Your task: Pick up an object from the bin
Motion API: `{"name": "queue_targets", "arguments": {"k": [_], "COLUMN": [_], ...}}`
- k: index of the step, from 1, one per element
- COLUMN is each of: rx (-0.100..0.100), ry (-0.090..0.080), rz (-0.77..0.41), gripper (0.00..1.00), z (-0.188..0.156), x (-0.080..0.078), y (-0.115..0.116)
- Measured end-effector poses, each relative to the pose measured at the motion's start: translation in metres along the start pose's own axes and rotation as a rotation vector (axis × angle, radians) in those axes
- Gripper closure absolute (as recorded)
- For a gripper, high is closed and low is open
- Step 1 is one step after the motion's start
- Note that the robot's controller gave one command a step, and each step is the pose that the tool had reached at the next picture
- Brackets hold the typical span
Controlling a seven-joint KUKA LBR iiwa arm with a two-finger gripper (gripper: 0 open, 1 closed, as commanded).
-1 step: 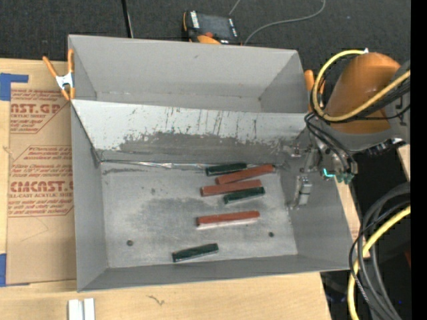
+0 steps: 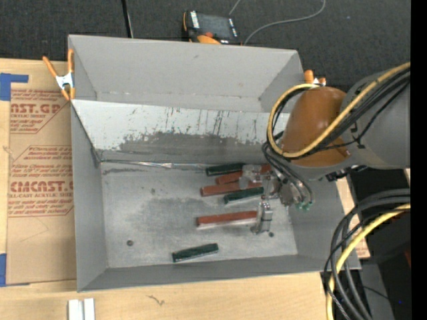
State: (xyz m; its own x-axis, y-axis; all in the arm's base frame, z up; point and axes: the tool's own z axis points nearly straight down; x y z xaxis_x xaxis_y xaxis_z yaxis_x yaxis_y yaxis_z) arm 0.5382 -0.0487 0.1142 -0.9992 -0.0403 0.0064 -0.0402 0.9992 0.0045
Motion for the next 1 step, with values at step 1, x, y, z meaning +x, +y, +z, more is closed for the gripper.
{"name": "queue_targets", "arguments": {"k": [1], "rx": [0.004], "ry": [-0.003], "rz": [-0.095], "gripper": [0.00], "z": [0.0461], "x": [0.0368], "y": [0.0346]}}
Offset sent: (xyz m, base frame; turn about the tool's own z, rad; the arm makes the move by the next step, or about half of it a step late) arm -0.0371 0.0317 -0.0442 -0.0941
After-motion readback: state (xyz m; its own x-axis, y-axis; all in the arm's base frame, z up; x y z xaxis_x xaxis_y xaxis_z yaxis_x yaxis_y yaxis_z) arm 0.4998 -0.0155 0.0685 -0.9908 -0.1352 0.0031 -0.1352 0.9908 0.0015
